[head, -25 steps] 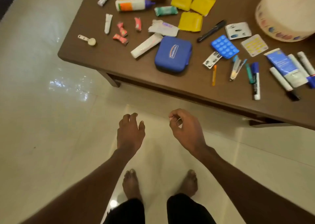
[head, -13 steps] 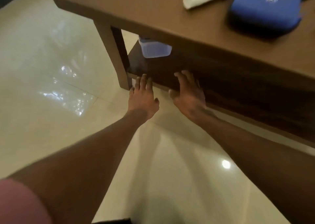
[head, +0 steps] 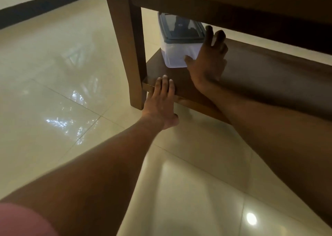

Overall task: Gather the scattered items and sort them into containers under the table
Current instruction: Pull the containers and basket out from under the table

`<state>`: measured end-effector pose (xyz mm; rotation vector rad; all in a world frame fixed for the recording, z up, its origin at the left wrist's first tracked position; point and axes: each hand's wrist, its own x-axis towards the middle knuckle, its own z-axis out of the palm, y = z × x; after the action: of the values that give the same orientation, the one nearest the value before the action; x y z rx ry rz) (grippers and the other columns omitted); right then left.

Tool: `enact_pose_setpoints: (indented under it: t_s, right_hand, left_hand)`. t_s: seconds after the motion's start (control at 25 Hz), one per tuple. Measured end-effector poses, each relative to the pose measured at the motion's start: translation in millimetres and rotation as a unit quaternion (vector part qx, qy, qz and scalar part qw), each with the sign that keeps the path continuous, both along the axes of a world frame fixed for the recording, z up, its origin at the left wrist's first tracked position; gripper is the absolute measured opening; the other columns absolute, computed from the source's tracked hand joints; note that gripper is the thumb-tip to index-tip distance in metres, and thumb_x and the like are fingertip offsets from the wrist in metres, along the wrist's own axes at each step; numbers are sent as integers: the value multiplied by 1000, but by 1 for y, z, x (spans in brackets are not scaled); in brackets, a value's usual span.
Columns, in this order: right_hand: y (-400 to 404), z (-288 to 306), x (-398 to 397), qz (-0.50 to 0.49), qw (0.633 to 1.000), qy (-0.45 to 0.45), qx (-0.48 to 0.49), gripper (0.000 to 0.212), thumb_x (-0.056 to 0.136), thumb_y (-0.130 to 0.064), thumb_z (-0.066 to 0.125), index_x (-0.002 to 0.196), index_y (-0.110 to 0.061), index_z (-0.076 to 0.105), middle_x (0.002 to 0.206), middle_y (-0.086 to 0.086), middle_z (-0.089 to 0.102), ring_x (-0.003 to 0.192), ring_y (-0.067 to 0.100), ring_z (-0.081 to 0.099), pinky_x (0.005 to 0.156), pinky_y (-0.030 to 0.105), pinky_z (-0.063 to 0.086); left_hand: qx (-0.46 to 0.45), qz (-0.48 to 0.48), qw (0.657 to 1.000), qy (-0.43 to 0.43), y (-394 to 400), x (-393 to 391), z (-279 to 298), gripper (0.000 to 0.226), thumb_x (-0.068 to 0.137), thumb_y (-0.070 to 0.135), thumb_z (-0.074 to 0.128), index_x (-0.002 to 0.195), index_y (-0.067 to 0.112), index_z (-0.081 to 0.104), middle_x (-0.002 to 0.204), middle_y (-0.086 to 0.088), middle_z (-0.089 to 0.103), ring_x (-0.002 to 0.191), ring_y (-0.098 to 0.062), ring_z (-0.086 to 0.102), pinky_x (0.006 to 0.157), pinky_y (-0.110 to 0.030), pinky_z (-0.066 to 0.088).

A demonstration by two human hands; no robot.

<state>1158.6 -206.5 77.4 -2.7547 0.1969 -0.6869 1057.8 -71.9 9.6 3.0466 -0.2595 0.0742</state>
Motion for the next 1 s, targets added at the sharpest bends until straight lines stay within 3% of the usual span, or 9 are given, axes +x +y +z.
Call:
enact_pose_setpoints:
  t_s: [0.08, 0.36, 0.48, 0.52, 0.6, 0.68, 0.8, 0.88, 1.0]
  right_hand:
    - [1, -2, 7, 65, 997, 14, -42, 89, 87, -48, 76, 159, -34, 27, 169, 9, 21, 153, 39, 21, 107, 61, 43]
    - [-14, 16, 8, 154, 987, -39, -23, 42, 89, -16, 74, 127, -29, 63, 150, 3, 51, 127, 33, 56, 89, 47, 58]
    - [-24, 15, -26, 155, 987, -41, 2, 42, 89, -16, 75, 126, -33, 64, 146, -1, 52, 125, 30, 58, 90, 44, 58]
    - [-28, 13, -39, 152, 987, -45, 12, 44, 90, -14, 75, 127, -33, 63, 145, -1, 51, 125, 29, 57, 91, 42, 58]
    - [-38, 9, -66, 162, 984, -54, 54, 47, 89, -10, 74, 129, -32, 62, 144, -3, 49, 125, 26, 56, 95, 37, 57]
    - [-47, 9, -89, 192, 975, -57, 97, 45, 89, -7, 74, 125, -30, 63, 141, -4, 47, 125, 21, 56, 98, 36, 57]
    - [-54, 12, -127, 223, 962, -14, 158, 41, 86, -3, 74, 120, -25, 66, 137, -3, 46, 124, 18, 53, 102, 34, 53]
    - [-56, 17, -161, 219, 954, 5, 204, 42, 83, -5, 75, 120, -24, 68, 135, -1, 47, 124, 21, 53, 101, 39, 52]
    - [-65, 45, -215, 234, 943, 50, 231, 43, 81, -9, 74, 122, -22, 67, 137, 1, 45, 128, 20, 51, 104, 38, 52]
  left_hand:
    - [-7, 0, 1000, -2, 1, 0, -2, 123, 77, 47, 73, 161, 14, -10, 170, -9, -16, 156, -31, -16, 126, -50, 15]
    - [-46, -15, 998, 28, 2, 5, -2, 114, 81, 44, 68, 162, 13, -5, 170, -7, -14, 156, -30, -17, 123, -49, 22]
    - [-193, 1, 980, -43, 6, 6, 15, 60, 94, 36, 50, 149, 15, 37, 154, -9, 41, 143, -28, 36, 115, -50, 41]
    - [-309, 52, 946, -83, 7, 8, 25, 39, 98, 34, 44, 134, 19, 50, 130, -2, 59, 120, -20, 55, 100, -44, 52]
    - [-523, 185, 822, -127, 3, 10, 43, 24, 104, 41, 37, 111, 26, 54, 95, 11, 61, 86, -7, 62, 81, -36, 57]
    - [-611, 276, 736, -94, -5, 10, 59, 35, 103, 60, 35, 97, 31, 55, 92, 12, 63, 86, -8, 65, 85, -42, 60]
    - [-718, 273, 638, 50, -16, 1, 78, 45, 96, 71, 44, 97, 32, 68, 99, 2, 75, 95, -19, 71, 82, -44, 59]
    - [-749, 249, 600, 128, -18, -19, 91, 44, 91, 68, 54, 109, 32, 72, 108, 1, 76, 105, -23, 71, 87, -47, 58]
    - [-733, 258, 601, 185, -17, -64, 106, 61, 73, 59, 71, 124, 25, 69, 114, -4, 76, 109, -30, 71, 86, -56, 59]
